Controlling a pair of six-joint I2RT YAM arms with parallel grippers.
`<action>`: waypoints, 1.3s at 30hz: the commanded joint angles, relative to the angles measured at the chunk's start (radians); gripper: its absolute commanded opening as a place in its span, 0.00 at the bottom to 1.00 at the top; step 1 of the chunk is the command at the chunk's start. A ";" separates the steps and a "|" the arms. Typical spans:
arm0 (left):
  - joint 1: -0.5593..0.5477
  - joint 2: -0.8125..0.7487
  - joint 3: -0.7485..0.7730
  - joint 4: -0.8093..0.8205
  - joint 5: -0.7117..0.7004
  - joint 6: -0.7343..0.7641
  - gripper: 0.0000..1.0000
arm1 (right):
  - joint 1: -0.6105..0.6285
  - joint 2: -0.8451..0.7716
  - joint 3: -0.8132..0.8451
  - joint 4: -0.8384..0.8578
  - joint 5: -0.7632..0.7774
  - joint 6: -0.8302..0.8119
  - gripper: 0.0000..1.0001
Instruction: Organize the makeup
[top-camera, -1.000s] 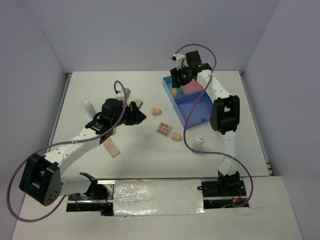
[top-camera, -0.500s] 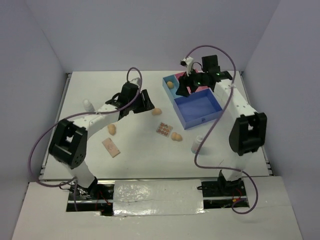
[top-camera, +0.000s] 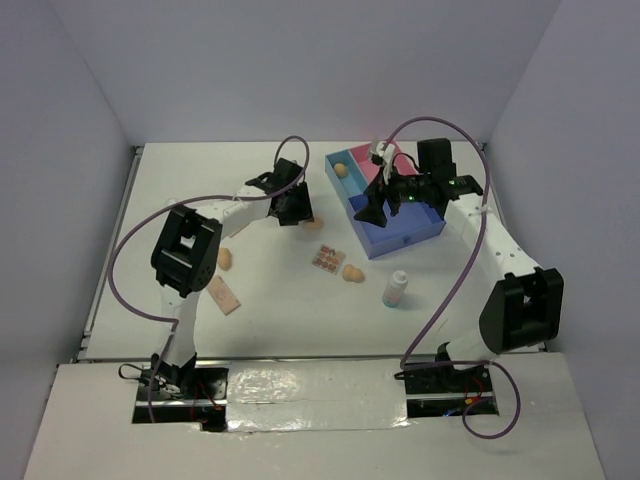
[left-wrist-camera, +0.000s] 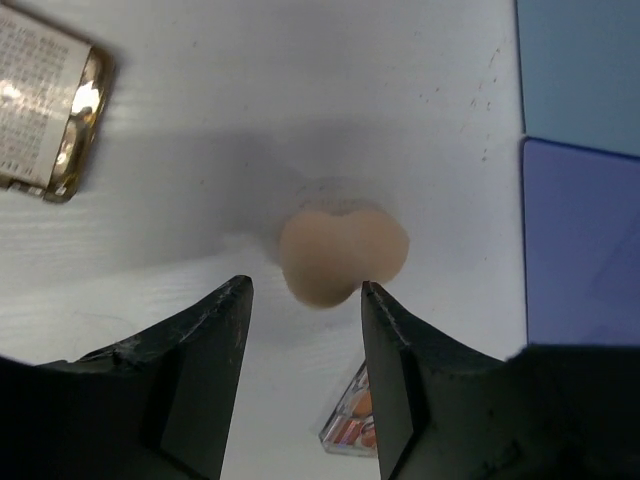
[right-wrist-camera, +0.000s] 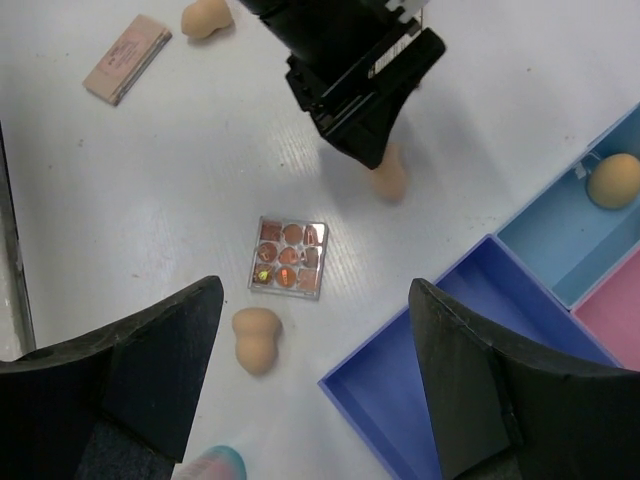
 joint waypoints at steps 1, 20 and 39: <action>-0.004 0.057 0.094 -0.022 -0.015 0.027 0.59 | -0.004 -0.075 -0.024 0.015 -0.031 -0.017 0.82; -0.002 -0.018 0.007 0.151 0.057 0.115 0.09 | -0.004 -0.150 -0.111 -0.047 0.000 -0.066 0.73; -0.002 0.122 0.301 0.417 0.252 0.070 0.00 | -0.004 -0.273 -0.275 -0.060 0.033 -0.130 0.31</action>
